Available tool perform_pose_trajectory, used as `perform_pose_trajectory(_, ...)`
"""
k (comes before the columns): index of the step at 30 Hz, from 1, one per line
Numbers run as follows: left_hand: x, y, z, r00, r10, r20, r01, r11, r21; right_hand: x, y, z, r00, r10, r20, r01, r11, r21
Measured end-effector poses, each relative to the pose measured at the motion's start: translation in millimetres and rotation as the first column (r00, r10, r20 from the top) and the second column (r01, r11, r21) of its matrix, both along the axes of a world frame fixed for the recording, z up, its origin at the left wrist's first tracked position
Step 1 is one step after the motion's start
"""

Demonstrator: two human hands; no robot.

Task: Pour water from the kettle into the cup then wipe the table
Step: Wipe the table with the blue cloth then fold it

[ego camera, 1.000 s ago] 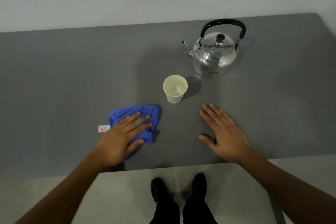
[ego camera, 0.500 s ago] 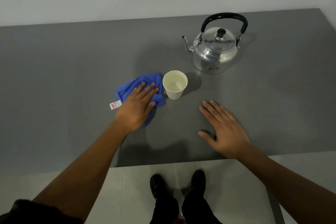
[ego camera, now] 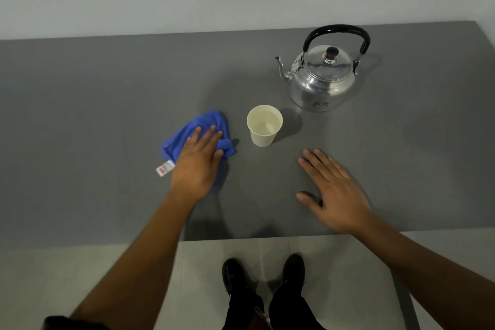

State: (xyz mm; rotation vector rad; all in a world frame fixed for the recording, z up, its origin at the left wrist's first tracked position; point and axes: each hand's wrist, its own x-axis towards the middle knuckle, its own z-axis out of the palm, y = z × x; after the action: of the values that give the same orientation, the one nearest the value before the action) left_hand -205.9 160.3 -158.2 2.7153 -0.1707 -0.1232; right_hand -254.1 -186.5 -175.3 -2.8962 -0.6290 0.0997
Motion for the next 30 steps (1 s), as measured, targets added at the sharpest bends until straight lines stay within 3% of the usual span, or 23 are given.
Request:
perform_pose_trajectory(4,-72.1,-22.1,-3.1,0.969,-0.238,-0.073,0.241,0.969,0.045,0.2,0.1,-0.2,1.0,-0.002,0.001,0.002,1.0,-0.014)
perform_pose_trajectory(7,-113.9,15.6,-3.6,0.916,-0.391,-0.086,0.397,0.916,0.06,0.1,0.5,0.0,1.0,0.001,0.002,-0.001,1.0,-0.024)
perform_pose_trajectory(11,-102.1,70.1,-0.3,0.959,-0.271,-0.081,0.277,0.958,0.077,0.3,1.5,-1.1,1.0,0.001,0.004,0.0,0.999,-0.036)
perform_pose_trajectory(16,-50.6,12.3,1.1,0.997,-0.06,-0.057,0.062,0.998,0.032,0.7,0.4,-1.4,1.0,0.002,-0.004,-0.002,0.999,-0.036)
perform_pose_trajectory(21,-79.6,-62.9,-9.1,0.973,-0.217,-0.082,0.226,0.968,0.11,1.2,0.1,-1.8,1.0,-0.008,-0.012,0.008,0.999,-0.037)
perform_pose_trajectory(25,-118.2,-39.0,-3.5,0.89,-0.452,-0.056,0.454,0.889,0.054,1.2,0.2,-0.9,0.999,-0.015,-0.038,0.015,1.0,-0.004)
perform_pose_trajectory(30,-86.9,3.0,5.7,0.961,-0.266,-0.076,0.268,0.963,0.024,0.6,0.3,-0.8,0.999,-0.015,-0.046,0.017,1.0,0.025)
